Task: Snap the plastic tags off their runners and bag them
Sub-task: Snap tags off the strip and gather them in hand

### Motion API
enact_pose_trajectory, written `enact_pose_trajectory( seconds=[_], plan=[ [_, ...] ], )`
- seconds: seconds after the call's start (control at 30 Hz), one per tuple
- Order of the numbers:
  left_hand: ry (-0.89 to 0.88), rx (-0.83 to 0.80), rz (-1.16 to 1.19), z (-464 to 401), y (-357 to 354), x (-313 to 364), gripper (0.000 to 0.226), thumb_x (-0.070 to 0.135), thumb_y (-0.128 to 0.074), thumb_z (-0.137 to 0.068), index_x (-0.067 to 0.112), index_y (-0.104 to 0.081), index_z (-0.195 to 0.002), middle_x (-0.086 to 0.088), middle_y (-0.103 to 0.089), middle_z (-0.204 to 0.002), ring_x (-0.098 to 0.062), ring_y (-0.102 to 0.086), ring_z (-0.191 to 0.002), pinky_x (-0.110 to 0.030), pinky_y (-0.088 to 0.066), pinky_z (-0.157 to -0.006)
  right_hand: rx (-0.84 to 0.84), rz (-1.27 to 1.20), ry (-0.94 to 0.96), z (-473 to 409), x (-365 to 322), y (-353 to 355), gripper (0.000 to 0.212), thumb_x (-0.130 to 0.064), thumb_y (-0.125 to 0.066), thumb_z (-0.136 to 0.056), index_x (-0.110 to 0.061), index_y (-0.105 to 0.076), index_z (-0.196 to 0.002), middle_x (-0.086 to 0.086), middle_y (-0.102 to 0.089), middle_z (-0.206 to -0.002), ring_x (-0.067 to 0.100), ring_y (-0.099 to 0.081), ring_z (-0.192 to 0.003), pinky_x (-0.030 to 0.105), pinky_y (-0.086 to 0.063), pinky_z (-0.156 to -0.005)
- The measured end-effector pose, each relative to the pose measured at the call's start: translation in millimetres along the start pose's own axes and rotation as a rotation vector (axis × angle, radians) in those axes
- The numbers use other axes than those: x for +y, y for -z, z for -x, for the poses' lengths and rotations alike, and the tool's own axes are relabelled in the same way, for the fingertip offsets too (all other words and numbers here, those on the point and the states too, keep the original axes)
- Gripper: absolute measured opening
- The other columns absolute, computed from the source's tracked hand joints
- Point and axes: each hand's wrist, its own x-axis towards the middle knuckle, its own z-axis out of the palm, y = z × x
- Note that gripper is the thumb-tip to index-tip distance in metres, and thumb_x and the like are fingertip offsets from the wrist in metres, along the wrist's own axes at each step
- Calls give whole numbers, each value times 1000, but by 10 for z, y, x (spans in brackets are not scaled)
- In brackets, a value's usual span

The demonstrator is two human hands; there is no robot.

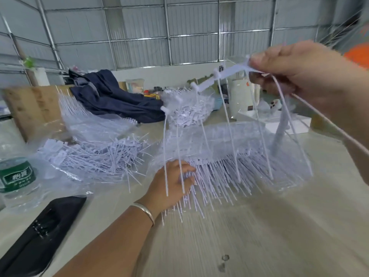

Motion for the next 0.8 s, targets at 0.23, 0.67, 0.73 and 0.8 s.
enact_pose_trajectory(
  seconds=[0.23,0.67,0.73,0.8],
  plan=[
    [-5,67,71,-8,8,-29,19,24,-62,-93,34,-73,-104,36,-56,-100,19,-49,-98,0,-30,-86,0,648,150,-161,-561,-62,45,-56,-61,-86,-14,-61,-69,-12,-47,-47,1,-37,-39,16,-38,-47],
    [410,256,1077,-96,345,-45,72,61,-22,-99,12,-74,-95,-22,-71,-71,-22,-57,-38,-19,-29,-37,-251,927,-342,24,1622,-530,63,-86,-35,-63,-23,-40,-63,-10,-44,-64,6,-43,-65,32,-37,-77],
    [425,259,1001,-105,311,-53,58,58,-32,-99,14,-70,-102,-19,-70,-68,-21,-60,-40,-15,-25,-33,-192,935,-320,128,1898,-548,66,-90,-30,-63,-25,-39,-59,-10,-45,-58,0,-43,-59,33,-37,-80],
    [441,239,909,-99,295,-52,40,51,-46,-97,17,-65,-106,-14,-69,-62,-20,-61,-40,-16,-24,-34,-55,829,-227,152,2013,-483,70,-90,-34,-67,-22,-38,-51,-8,-44,-50,5,-46,-52,31,-36,-70]
  ],
)
